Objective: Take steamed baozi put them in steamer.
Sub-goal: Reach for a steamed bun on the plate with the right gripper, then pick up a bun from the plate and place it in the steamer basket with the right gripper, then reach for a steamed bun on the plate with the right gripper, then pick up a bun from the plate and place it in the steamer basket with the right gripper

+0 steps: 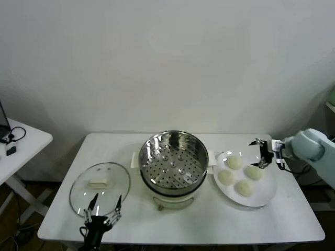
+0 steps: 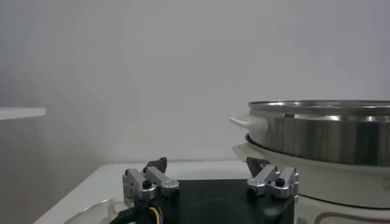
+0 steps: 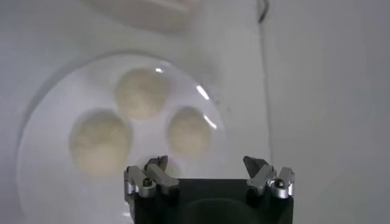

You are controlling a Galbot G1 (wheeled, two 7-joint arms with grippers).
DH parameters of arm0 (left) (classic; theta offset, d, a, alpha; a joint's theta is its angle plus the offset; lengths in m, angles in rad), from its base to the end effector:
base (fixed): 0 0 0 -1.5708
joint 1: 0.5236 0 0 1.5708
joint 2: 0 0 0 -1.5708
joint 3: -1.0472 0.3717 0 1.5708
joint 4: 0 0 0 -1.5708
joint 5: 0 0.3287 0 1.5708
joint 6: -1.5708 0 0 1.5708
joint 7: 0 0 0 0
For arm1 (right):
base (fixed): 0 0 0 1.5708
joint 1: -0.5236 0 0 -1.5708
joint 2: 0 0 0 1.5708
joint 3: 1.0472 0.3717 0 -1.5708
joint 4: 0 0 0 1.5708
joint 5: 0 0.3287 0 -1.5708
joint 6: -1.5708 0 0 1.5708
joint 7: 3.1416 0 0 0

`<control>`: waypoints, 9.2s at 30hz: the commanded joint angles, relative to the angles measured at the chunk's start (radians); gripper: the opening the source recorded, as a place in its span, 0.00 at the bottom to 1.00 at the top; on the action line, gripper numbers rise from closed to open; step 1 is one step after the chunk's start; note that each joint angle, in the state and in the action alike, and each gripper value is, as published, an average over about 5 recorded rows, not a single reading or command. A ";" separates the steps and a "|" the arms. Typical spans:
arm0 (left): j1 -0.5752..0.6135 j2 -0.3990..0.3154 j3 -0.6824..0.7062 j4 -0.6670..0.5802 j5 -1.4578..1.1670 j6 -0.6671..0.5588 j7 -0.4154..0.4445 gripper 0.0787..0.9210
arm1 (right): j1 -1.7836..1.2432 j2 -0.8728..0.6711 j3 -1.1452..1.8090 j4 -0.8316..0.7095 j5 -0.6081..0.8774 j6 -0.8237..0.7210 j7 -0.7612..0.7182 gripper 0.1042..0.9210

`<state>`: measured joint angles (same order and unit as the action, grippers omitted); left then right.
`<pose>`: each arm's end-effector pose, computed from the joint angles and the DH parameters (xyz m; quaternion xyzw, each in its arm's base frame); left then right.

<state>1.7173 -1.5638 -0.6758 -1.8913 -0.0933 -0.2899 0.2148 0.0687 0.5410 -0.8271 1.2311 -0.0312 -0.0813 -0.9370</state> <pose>0.0753 0.0492 -0.4014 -0.0339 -0.9991 -0.0012 0.0265 0.4852 -0.2567 -0.1620 0.4418 -0.5984 0.5693 0.3502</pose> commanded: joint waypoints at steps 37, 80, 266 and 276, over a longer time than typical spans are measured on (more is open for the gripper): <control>-0.012 0.008 -0.029 0.041 0.006 -0.033 -0.001 0.88 | -0.004 0.461 -0.032 -0.577 -0.060 0.080 -0.081 0.79; 0.021 -0.012 -0.020 0.000 0.032 -0.040 -0.004 0.88 | 0.748 0.704 -0.627 0.068 -0.024 0.686 0.000 0.66; 0.083 -0.076 -0.024 -0.069 0.117 -0.073 -0.018 0.88 | 0.445 0.735 -0.636 0.053 0.601 -0.271 0.186 0.67; 0.082 -0.074 -0.027 -0.070 0.113 -0.075 -0.019 0.88 | 0.418 0.765 -0.605 -0.008 0.569 -0.261 0.211 0.67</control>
<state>1.7993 -1.6091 -0.7024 -1.9613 0.0220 -0.3644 0.1962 0.5638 1.2493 -1.4619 1.2942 0.5867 -0.3393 -0.7488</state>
